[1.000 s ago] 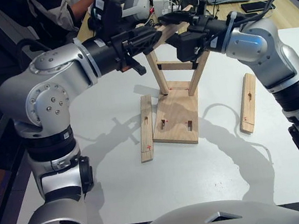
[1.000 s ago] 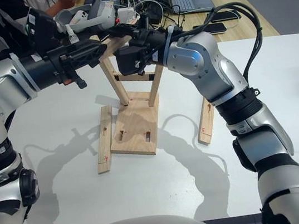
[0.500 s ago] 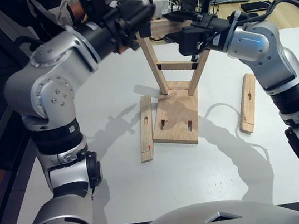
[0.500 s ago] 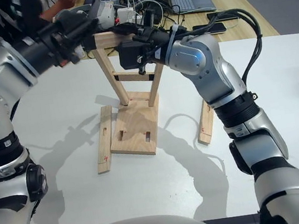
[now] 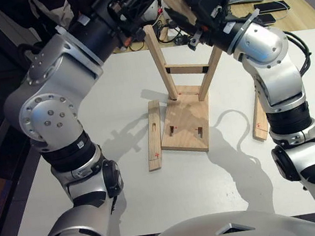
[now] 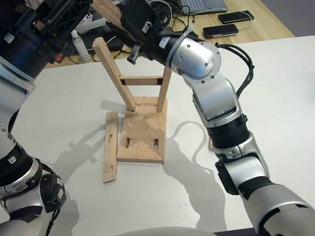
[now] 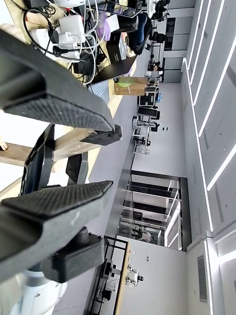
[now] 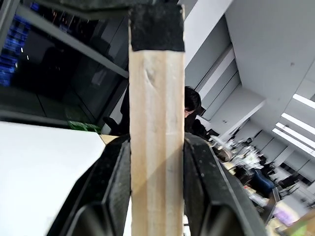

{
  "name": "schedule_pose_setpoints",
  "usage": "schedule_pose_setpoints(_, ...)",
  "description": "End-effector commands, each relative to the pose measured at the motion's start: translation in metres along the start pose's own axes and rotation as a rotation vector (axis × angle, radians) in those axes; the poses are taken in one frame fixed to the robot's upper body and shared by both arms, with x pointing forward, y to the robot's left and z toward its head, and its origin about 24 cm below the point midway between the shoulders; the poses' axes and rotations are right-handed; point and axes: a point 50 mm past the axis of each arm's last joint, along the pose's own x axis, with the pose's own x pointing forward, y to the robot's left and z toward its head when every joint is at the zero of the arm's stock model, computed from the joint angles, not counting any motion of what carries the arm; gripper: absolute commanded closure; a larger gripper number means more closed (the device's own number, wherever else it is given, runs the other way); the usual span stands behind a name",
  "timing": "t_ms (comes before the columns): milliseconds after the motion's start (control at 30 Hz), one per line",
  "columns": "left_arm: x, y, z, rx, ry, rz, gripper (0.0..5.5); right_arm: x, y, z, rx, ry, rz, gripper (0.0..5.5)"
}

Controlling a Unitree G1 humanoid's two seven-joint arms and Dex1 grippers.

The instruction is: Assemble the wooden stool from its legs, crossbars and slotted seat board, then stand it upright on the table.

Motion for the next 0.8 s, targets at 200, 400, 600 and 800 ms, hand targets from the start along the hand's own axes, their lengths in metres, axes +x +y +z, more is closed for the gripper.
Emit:
schedule_pose_setpoints(200, 0.002, 0.005, -0.008, 0.017, 0.053, 0.051, 3.68, -0.006, 0.004, 0.011, 0.103, -0.044, -0.010, 4.25)
schedule_pose_setpoints(400, 0.004, 0.005, 0.000, 0.019, 0.015, 0.061, 3.68, -0.012, 0.001, 0.010, 0.135, -0.046, -0.083, 4.25)
schedule_pose_setpoints(600, 0.009, 0.003, -0.003, 0.007, 0.017, 0.062, 3.68, -0.010, 0.005, 0.015, 0.151, -0.075, -0.080, 4.25)
schedule_pose_setpoints(800, 0.013, -0.008, -0.005, -0.009, 0.019, -0.004, 3.68, -0.006, 0.010, 0.014, 0.155, -0.075, -0.059, 4.25)
